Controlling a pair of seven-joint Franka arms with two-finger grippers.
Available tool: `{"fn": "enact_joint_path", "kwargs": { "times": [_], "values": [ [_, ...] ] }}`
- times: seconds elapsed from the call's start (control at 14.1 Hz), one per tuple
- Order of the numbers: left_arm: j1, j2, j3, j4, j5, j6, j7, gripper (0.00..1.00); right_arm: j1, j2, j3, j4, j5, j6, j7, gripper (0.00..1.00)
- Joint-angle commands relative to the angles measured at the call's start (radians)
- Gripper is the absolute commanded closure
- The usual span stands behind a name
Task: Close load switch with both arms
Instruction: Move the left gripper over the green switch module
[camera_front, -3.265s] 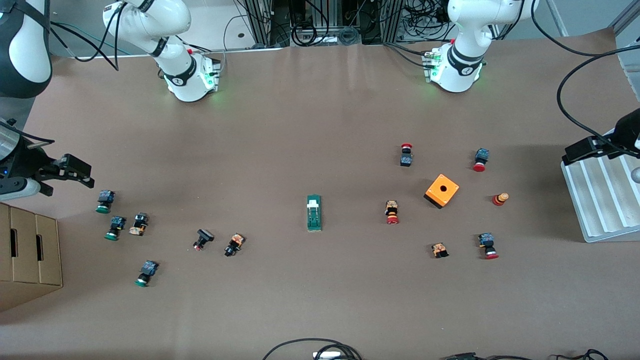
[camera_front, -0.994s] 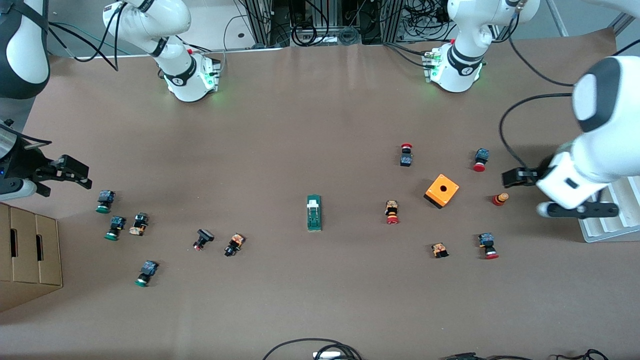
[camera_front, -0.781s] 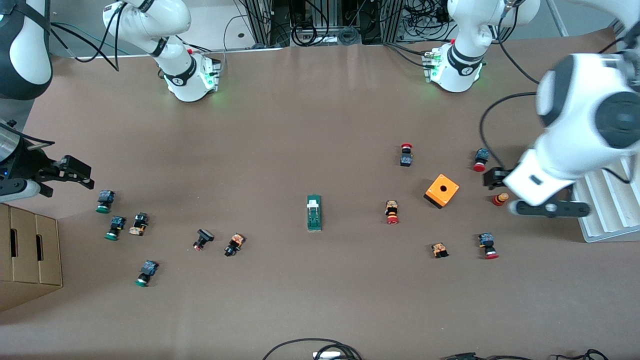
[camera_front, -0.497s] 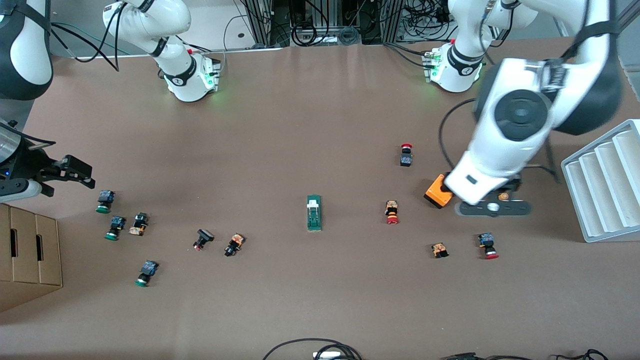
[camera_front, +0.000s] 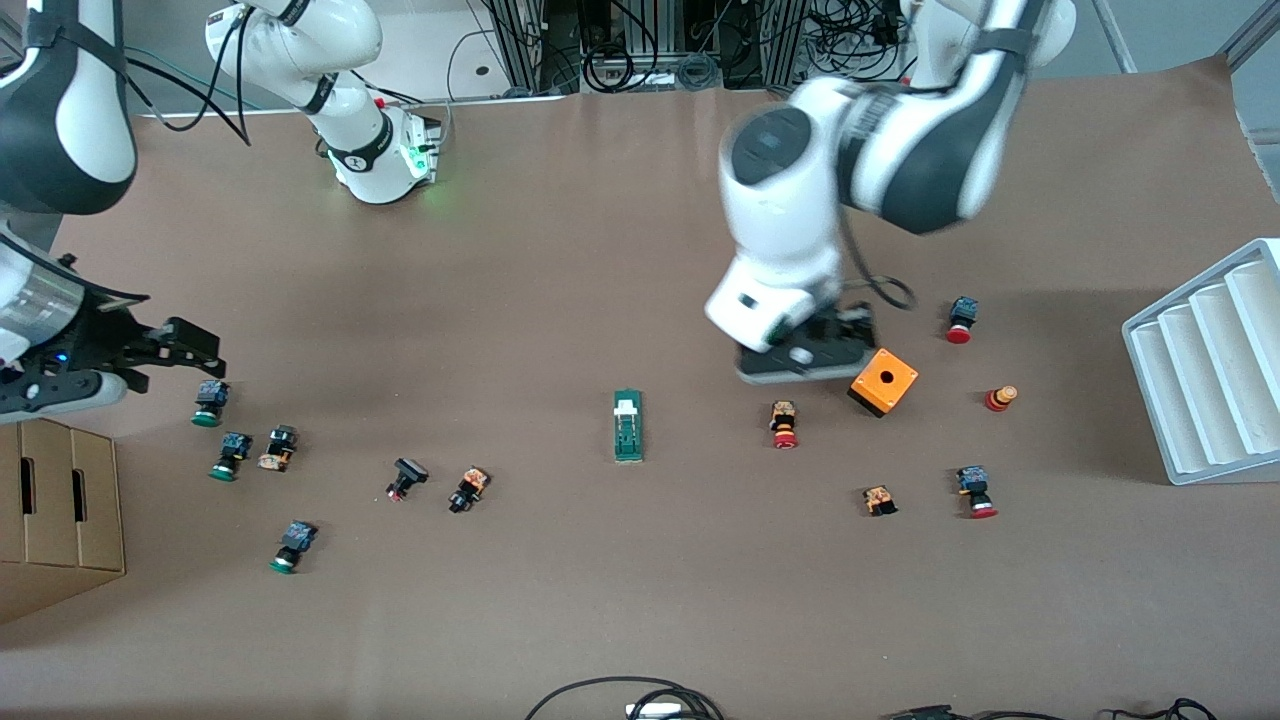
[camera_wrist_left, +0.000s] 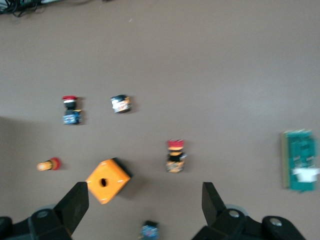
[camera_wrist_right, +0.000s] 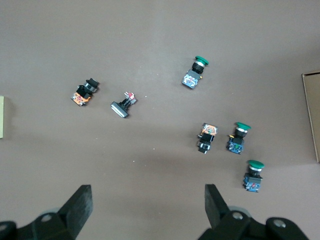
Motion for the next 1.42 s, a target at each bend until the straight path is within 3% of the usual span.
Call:
{"fn": "enact_joint_path", "kwargs": {
  "times": [0.0,0.21,0.71,1.35],
  "values": [
    [-0.069,0.019,0.001,0.004,0.067,0.08,-0.208,0.0,0.001,0.01,-0.004,0.007,0.019,-0.007,0.024,0.0],
    [-0.103,0.046,-0.054,-0.022,0.169,0.184,-0.45,0.0,0.001,0.011,-0.004,0.007,0.018,0.004,0.015,0.0],
    [-0.109,0.18,-0.205,-0.019,0.531,0.238,-0.96,0.0,0.052,0.039,-0.004,0.019,0.022,0.002,0.115,0.0],
    [-0.109,0.319,-0.334,-0.025,0.904,0.231,-1.23,0.0,0.227,0.171,-0.004,0.119,0.102,0.002,0.556,0.0]
  ]
}}
